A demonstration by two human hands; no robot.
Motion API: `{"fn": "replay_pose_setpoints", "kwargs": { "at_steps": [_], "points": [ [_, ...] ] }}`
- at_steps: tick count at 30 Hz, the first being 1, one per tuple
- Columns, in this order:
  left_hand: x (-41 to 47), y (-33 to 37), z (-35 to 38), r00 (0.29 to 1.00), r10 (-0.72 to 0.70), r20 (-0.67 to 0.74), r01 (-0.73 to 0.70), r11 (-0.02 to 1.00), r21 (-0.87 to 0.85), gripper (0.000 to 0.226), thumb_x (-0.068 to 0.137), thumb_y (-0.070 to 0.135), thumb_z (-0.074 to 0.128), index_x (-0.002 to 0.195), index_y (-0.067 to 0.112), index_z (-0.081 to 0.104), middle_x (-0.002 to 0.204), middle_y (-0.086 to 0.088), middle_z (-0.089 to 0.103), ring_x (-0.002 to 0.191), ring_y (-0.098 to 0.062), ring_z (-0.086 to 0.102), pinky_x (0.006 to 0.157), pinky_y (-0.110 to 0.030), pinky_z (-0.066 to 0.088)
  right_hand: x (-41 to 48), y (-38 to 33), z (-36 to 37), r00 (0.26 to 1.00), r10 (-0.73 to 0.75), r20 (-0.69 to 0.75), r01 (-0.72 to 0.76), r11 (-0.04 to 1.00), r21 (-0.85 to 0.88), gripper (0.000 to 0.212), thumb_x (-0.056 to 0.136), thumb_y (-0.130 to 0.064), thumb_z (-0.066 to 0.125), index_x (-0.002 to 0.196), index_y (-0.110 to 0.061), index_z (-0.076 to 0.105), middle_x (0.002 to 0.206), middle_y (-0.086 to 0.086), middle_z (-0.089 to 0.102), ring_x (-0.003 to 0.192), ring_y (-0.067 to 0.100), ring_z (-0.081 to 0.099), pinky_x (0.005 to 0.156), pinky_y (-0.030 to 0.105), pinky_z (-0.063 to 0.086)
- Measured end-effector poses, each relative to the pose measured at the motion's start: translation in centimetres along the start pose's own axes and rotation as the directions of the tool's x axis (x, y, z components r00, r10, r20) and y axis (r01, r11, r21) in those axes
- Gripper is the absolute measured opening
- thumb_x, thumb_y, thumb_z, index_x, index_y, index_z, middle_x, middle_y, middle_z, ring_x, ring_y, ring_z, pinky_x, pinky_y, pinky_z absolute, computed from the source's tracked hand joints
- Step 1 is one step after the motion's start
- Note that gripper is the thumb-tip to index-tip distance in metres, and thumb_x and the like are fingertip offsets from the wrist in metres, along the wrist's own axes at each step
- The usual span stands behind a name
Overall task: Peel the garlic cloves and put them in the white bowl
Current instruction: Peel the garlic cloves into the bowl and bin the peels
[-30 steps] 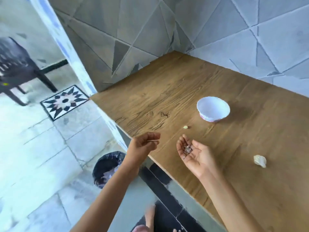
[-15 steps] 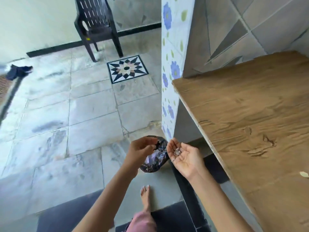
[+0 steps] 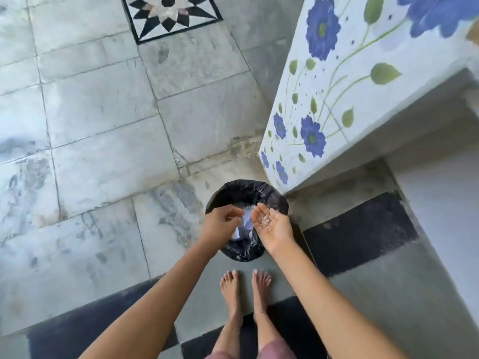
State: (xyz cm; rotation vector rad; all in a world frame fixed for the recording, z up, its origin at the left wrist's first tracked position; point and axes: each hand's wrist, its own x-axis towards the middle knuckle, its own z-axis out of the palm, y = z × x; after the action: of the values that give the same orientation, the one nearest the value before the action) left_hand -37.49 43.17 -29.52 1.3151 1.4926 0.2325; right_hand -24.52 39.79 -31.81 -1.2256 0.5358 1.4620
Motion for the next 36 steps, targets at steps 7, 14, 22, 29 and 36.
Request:
{"fn": "replay_pose_setpoints", "kwargs": {
  "at_steps": [7,14,22,29,36],
  "points": [
    [14.5,-14.1,8.0,0.995,-0.094,0.042,0.091,0.994,0.063,0.022,0.088,0.007,0.055,0.102,0.012,0.071,0.108,0.000,0.069,0.094,-0.013,0.061,0.083,-0.021,0.043,18.8,3.5,-3.9,0.994,0.104,-0.019,-0.106,0.987,-0.120,0.073,0.096,-0.056,0.031,0.146,-0.004,0.023,0.149,0.016,0.031,0.124,0.028,0.045,0.105,0.037,0.034],
    [18.4,-20.7,13.7,0.989,-0.149,-0.017,0.146,0.982,-0.121,0.030,0.090,0.004,0.046,0.108,0.013,0.069,0.111,0.002,0.066,0.096,-0.008,0.057,0.083,-0.021,0.044,26.9,6.0,-8.7,0.986,0.127,-0.110,-0.147,0.969,-0.198,0.073,0.094,-0.062,0.027,0.148,-0.014,0.024,0.150,0.017,0.030,0.136,0.035,0.032,0.113,0.052,0.023],
    [16.7,-20.5,18.2,0.956,0.217,0.196,-0.148,0.938,-0.314,0.037,0.102,0.028,0.029,0.136,0.032,0.043,0.144,0.010,0.043,0.137,0.002,0.029,0.113,-0.014,0.019,28.9,6.3,-9.2,0.981,0.175,-0.080,-0.186,0.970,-0.159,0.073,0.093,-0.063,0.026,0.144,-0.012,0.035,0.132,0.016,0.051,0.119,0.032,0.050,0.107,0.043,0.032],
    [19.0,-21.9,17.3,0.992,0.077,0.101,-0.042,0.948,-0.315,0.040,0.101,0.044,0.022,0.139,0.042,0.036,0.146,0.032,0.024,0.142,0.002,0.014,0.117,-0.022,0.010,28.3,5.6,-9.4,0.981,0.183,-0.071,-0.194,0.960,-0.201,0.068,0.094,-0.063,0.019,0.145,-0.019,0.032,0.136,0.015,0.047,0.110,0.031,0.052,0.090,0.042,0.038],
    [21.5,-23.7,17.7,0.975,-0.173,0.136,0.150,0.975,0.165,0.038,0.101,0.019,0.036,0.136,0.011,0.047,0.144,-0.007,0.043,0.134,-0.020,0.036,0.109,-0.031,0.029,27.6,6.3,-9.0,0.986,0.160,-0.049,-0.166,0.967,-0.194,0.054,0.101,-0.044,0.020,0.141,-0.012,0.040,0.148,0.011,0.035,0.138,0.030,0.030,0.115,0.042,0.019]
  ]
}}
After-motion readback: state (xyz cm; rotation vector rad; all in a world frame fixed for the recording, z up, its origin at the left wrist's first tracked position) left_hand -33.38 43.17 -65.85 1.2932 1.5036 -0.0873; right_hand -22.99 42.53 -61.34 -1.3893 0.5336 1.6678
